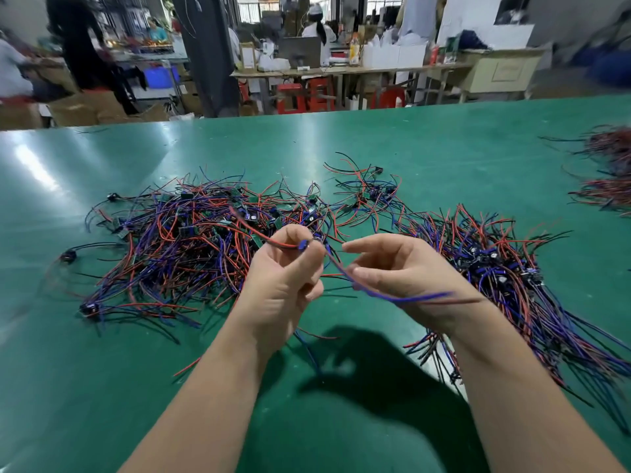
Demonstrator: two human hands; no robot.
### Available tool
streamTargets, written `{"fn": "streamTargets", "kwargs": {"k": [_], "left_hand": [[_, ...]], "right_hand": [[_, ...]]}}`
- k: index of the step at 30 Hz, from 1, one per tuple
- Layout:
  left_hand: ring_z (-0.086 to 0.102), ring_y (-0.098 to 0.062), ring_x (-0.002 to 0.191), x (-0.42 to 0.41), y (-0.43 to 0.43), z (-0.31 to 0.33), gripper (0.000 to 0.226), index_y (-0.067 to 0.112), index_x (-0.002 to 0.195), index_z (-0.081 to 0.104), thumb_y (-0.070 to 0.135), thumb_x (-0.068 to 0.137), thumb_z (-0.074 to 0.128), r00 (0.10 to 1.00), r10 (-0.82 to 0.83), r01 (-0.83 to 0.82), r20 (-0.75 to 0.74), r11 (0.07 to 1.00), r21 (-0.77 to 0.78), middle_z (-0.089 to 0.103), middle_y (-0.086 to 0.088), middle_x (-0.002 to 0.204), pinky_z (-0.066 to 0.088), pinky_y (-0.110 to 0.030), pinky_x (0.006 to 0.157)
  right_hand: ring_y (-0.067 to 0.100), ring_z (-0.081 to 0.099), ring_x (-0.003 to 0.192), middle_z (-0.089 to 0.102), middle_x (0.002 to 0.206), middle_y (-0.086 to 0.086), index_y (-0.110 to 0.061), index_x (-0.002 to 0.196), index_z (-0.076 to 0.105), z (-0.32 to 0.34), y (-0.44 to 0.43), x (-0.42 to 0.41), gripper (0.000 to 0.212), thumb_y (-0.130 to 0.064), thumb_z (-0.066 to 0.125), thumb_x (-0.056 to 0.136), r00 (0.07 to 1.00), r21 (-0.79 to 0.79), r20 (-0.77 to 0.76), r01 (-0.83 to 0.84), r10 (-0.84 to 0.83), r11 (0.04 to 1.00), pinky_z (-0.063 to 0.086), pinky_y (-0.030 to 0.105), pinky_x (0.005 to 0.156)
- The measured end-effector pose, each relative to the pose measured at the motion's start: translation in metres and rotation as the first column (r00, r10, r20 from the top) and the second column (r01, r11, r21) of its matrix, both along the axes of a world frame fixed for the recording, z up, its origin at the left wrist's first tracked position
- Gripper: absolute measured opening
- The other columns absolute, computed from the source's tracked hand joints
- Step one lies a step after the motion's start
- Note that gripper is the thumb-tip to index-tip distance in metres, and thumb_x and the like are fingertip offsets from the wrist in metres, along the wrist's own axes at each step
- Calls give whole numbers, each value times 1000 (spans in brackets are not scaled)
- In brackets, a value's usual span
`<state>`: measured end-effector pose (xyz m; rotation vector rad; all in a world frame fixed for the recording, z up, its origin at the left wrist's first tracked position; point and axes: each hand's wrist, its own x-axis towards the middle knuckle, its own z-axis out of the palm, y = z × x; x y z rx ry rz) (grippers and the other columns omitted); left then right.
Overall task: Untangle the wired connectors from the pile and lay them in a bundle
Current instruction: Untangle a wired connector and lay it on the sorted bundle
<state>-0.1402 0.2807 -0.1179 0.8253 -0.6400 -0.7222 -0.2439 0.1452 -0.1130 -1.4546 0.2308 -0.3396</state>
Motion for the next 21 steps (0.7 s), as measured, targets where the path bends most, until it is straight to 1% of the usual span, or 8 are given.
{"fn": "streamTargets", "kwargs": {"k": [3, 5, 9, 12, 14, 17, 19, 21], "left_hand": [[37, -6, 42, -6, -5, -4, 55, 23, 68, 55, 51, 38, 91, 947, 266, -277, 181, 960, 36, 47, 8, 56, 33, -18, 40], [39, -8, 45, -11, -7, -5, 59, 21, 71, 51, 52, 40, 90, 894, 378, -395, 243, 918, 25, 48, 10, 55, 35, -20, 43], [39, -16, 56, -15, -8, -7, 46, 21, 71, 48, 30, 51, 88, 813, 496, -529, 305, 848, 29, 48, 11, 57, 34, -35, 55], [42, -16, 53, -19, -8, -7, 45, 22, 70, 50, 26, 48, 89, 793, 470, -518, 387, 855, 23, 51, 9, 57, 36, -34, 54], [43, -11, 51, -24, -9, -8, 39, 24, 70, 54, 22, 52, 88, 791, 405, -467, 459, 884, 25, 52, 9, 57, 38, -26, 51], [55, -5, 57, -31, -11, -10, 23, 26, 76, 62, 8, 66, 71, 788, 320, -398, 526, 917, 38, 62, 10, 66, 45, -19, 53], [65, -9, 67, -31, -11, -12, 26, 21, 81, 67, 0, 71, 56, 843, 271, -332, 466, 942, 54, 70, 5, 74, 53, -25, 57], [67, -14, 72, -29, -12, -11, 17, 21, 81, 68, 7, 75, 60, 910, 231, -279, 343, 956, 95, 71, -3, 75, 55, -30, 60]], "right_hand": [[9, 63, 55, 70, 66, 2, -17, 74, 77, 2, 14, 7, 17, -11, 80, 58, 988, 112, 146, -71, 54, 991, 47, 14, 52], [8, 64, 55, 70, 65, 2, -16, 73, 76, 1, 16, 8, 24, -1, 81, 56, 981, 169, 191, -79, 46, 982, 49, 14, 54], [7, 65, 60, 71, 68, 1, -16, 77, 77, 1, 20, 9, 22, -8, 74, 57, 975, 277, 221, -40, -24, 960, 52, 15, 62], [6, 63, 59, 69, 65, 0, -14, 69, 76, 1, 23, 14, 12, -14, 72, 59, 963, 366, 245, 13, -110, 930, 52, 16, 60], [6, 62, 58, 69, 66, -2, -12, 65, 74, 2, 24, 16, 10, -12, 65, 65, 952, 443, 255, 40, -168, 896, 52, 16, 58], [7, 59, 58, 67, 67, -1, -8, 70, 72, 4, 19, 17, 13, -14, 61, 70, 940, 509, 255, 67, -225, 858, 52, 17, 56], [8, 58, 58, 66, 66, -1, -9, 70, 75, 6, 14, 16, 15, -15, 61, 70, 944, 494, 237, 87, -230, 865, 52, 20, 57], [10, 57, 57, 64, 65, 2, -10, 76, 76, 6, 10, 15, 15, -14, 63, 69, 954, 440, 206, 110, -220, 891, 50, 22, 57]]}}
